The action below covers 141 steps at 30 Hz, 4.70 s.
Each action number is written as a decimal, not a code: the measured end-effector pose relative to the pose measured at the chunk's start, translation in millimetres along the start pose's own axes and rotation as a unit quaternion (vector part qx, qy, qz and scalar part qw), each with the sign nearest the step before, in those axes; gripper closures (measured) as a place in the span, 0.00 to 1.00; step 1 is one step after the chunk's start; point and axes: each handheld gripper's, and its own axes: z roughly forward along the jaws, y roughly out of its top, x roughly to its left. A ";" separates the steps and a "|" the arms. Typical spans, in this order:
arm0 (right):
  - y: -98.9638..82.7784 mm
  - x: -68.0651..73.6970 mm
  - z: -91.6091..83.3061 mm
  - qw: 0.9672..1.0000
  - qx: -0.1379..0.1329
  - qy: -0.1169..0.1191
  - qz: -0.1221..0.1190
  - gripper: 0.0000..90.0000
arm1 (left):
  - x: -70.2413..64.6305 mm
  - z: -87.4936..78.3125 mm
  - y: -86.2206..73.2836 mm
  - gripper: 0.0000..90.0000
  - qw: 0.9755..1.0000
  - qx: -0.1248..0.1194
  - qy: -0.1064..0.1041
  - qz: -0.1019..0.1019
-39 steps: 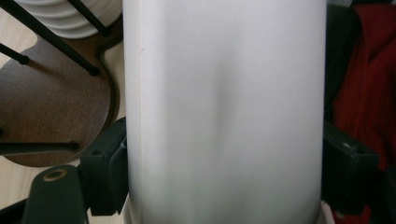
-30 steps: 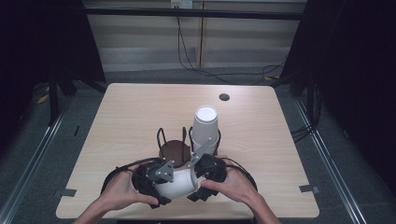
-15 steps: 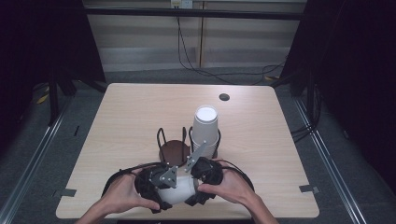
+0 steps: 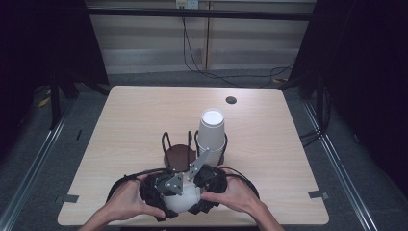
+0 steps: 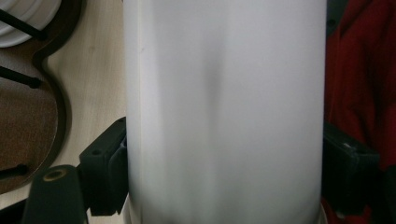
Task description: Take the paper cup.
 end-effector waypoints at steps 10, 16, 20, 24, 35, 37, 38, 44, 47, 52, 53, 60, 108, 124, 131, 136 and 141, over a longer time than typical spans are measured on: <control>-2.4 -2.3 -0.1 1.000 0.004 0.003 -0.002 0.29 | 0.2 1.0 -0.4 0.17 1.000 -0.013 0.006 0.001; -3.0 -3.2 -1.7 1.000 -0.010 0.005 0.001 0.29 | 3.3 -4.6 -3.9 0.15 0.999 -0.031 0.006 -0.003; -3.1 -4.3 -1.2 1.000 -0.015 0.003 0.001 0.29 | 6.3 -5.4 -7.3 0.15 0.999 -0.046 0.001 -0.011; -3.3 -4.7 -1.0 1.000 -0.008 0.004 0.011 0.29 | 8.0 -5.2 -9.5 0.15 0.998 -0.058 -0.003 -0.015; -5.1 -4.8 -6.5 1.000 -0.024 -0.003 0.007 0.29 | 10.8 -17.0 -13.0 0.16 0.994 -0.106 0.000 -0.020; -4.9 -4.4 -8.6 1.000 -0.027 -0.004 0.007 0.29 | 10.8 -18.0 -13.1 0.16 0.994 -0.111 -0.003 -0.019; -5.3 -4.6 -9.0 1.000 -0.027 -0.001 0.007 0.29 | 10.4 -18.0 -12.9 0.16 0.993 -0.113 -0.004 -0.018; -8.9 -2.1 -13.1 1.000 -0.028 -0.001 0.009 0.29 | 8.0 -18.8 -9.2 0.16 0.992 -0.121 0.001 -0.023; -10.4 -1.4 -15.3 0.999 -0.032 -0.002 0.009 0.29 | 8.0 -20.2 -9.1 0.16 0.991 -0.128 -0.002 -0.023; -11.8 -2.0 -15.6 0.999 -0.032 -0.002 0.006 0.29 | 8.6 -20.5 -8.7 0.16 0.990 -0.137 -0.002 -0.028; -12.2 -2.3 -15.8 0.999 -0.034 -0.001 0.007 0.29 | 9.3 -20.6 -9.0 0.16 0.989 -0.142 -0.004 -0.031; -12.9 -1.2 -17.8 0.999 -0.037 -0.007 0.010 0.29 | 10.5 -27.2 -12.8 0.17 0.984 -0.177 -0.003 -0.037; -42.0 -12.4 -43.9 0.979 -0.182 -0.070 0.060 0.28 | 9.1 -39.6 -63.9 0.18 0.933 -0.326 0.064 -0.137; -43.7 -9.3 -43.3 0.969 -0.242 -0.046 0.033 0.28 | 6.6 -37.7 -64.0 0.17 0.917 -0.371 0.052 -0.137; -41.8 -7.6 -43.2 0.969 -0.241 -0.041 0.023 0.28 | 9.6 -36.2 -63.5 0.17 0.909 -0.387 0.064 -0.141; -40.4 -7.0 -41.4 0.971 -0.237 -0.039 0.017 0.28 | 9.9 -32.3 -59.3 0.14 0.910 -0.386 0.053 -0.140; -39.6 -5.9 -42.4 0.972 -0.232 -0.032 0.011 0.28 | 10.0 -28.0 -53.2 0.00 0.909 -0.386 0.065 -0.144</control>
